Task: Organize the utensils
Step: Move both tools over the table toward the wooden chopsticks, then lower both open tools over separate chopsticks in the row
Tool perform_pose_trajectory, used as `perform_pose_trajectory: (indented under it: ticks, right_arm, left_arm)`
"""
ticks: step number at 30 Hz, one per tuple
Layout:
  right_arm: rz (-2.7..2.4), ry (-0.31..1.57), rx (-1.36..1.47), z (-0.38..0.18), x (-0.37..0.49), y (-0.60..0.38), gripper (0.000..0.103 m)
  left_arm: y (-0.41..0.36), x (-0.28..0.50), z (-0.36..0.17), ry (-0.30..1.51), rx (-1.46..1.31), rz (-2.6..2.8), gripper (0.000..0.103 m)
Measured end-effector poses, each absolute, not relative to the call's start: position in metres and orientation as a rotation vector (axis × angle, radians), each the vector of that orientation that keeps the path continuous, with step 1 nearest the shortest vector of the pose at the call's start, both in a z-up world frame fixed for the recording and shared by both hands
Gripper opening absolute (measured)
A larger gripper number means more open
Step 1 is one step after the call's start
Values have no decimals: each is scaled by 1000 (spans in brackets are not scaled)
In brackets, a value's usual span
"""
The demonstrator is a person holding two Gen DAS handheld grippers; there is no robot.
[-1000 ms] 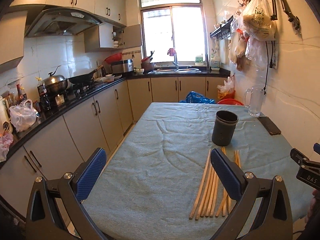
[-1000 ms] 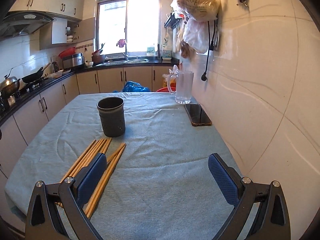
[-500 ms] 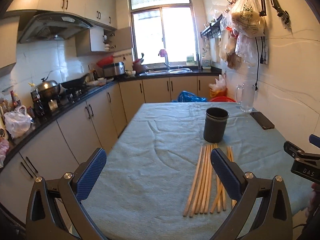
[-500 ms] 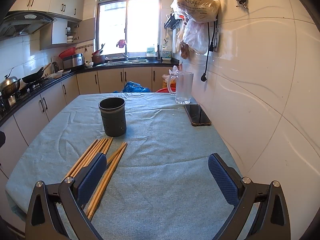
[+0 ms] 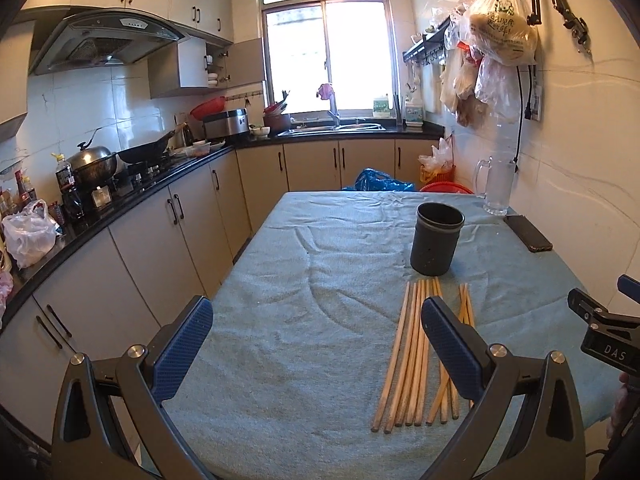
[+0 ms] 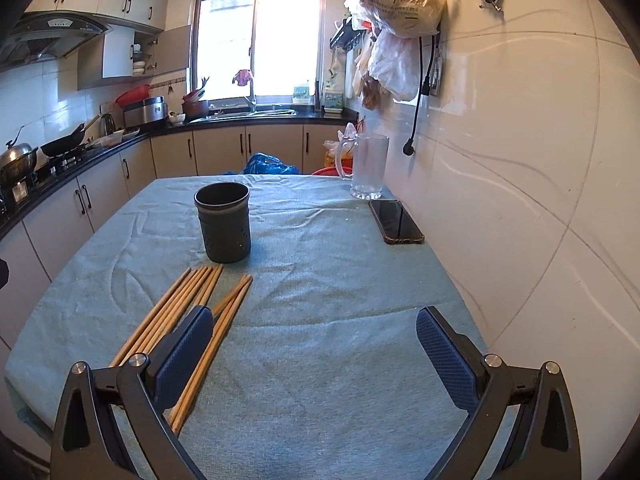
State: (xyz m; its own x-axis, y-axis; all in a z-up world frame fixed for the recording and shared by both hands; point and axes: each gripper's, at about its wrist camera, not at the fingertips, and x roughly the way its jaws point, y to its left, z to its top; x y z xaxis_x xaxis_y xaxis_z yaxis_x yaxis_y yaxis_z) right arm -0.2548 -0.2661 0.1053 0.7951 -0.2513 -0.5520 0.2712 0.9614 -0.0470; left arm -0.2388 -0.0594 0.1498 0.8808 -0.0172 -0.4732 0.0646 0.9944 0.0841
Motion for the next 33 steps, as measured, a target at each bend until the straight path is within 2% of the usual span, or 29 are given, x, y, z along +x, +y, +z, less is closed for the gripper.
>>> perform_pose_trajectory:
  ticks: [15,18,21,23,27,30,32,33]
  right_arm:
    - [-166,713,157,72,-218,-280,102]
    - [-122,752,182,64,-206,-280,96]
    - [-71,804,206,53,-193,-278,86]
    - [-39,834,211,46,-186,-275,78]
    - [44,912,198,26,-172,-261,58]
    - [69,944,175,13,-164,-251,50]
    - [76,956,158,7,-159,-246,48]
    - [78,960,151,5,-157,-244,48]
  left_arm:
    - [-58,-161,107,652,160,-94,103]
    - [-64,-141,95,705,143,-140,103]
    - [-75,-124,81,762,138,-192,95]
    - [-86,-113,68,803,153,-228,80]
    - [-109,-93,40,885,193,-292,63]
    - [-121,-81,24,938,212,-318,47]
    - [-126,-74,16,970,220,-326,30]
    - [-127,-72,12,983,224,-325,28]
